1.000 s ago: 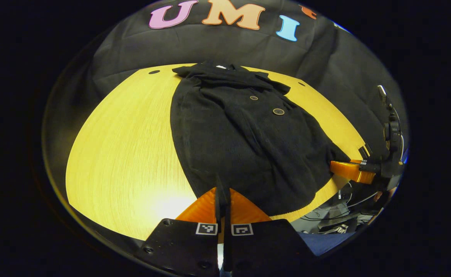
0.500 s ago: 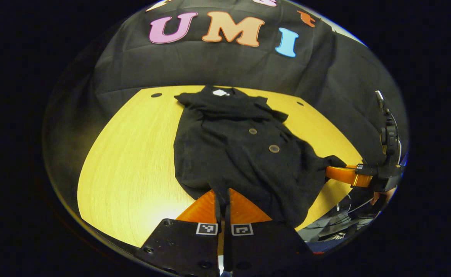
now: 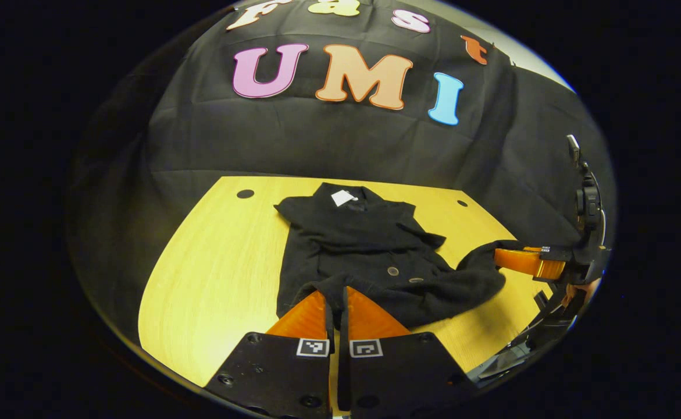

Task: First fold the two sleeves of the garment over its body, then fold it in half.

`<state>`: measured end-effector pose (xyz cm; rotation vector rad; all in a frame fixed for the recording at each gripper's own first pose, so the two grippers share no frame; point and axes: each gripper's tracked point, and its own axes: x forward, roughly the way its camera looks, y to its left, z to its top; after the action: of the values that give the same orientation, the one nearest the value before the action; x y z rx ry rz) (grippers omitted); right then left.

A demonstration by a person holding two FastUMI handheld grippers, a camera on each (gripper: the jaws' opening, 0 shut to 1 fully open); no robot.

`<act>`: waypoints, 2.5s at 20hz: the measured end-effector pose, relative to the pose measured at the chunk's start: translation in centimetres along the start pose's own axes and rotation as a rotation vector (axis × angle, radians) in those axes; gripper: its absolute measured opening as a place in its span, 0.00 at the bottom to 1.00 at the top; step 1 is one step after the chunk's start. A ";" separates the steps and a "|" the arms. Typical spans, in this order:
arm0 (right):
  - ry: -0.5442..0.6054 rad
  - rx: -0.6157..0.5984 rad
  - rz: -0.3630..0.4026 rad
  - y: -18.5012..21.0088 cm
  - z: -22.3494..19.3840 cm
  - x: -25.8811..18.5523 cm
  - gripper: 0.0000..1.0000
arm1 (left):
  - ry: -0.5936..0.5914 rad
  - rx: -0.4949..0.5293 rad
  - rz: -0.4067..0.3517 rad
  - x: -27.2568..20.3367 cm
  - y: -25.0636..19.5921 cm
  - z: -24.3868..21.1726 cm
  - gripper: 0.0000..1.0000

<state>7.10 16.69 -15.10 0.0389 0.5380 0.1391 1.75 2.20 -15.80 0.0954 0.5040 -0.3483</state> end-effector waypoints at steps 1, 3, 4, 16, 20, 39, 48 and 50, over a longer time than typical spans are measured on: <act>-0.002 0.000 0.008 -0.2 0.9 0.7 0.04 | -0.008 0.001 0.008 0.6 0.2 0.6 0.00; 0.014 0.008 0.023 -0.3 2.1 2.3 0.04 | -0.005 -0.019 0.026 2.0 0.8 1.7 0.00; 0.023 0.015 0.031 -0.3 2.6 2.9 0.04 | 0.001 -0.034 0.031 2.6 0.9 2.0 0.00; -0.010 0.063 0.072 -1.3 12.2 12.3 0.04 | -0.027 -0.013 0.092 12.4 3.2 8.3 0.00; -0.021 0.080 0.072 -2.3 14.8 15.6 0.04 | -0.045 -0.016 0.098 16.0 3.8 10.5 0.00; 0.070 0.104 0.071 -4.4 14.8 30.3 0.04 | 0.058 0.063 0.240 29.4 7.7 9.2 0.00; 0.029 0.102 0.149 -4.3 16.0 29.1 0.02 | 0.005 0.009 0.284 28.2 7.5 10.1 0.16; 0.017 0.089 0.145 -4.1 16.3 28.5 0.02 | -0.038 -0.048 0.284 27.5 7.2 10.8 0.49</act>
<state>40.16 16.63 -15.84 0.1639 0.5576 0.2573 31.69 -1.31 -19.81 0.1121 0.4540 -0.0601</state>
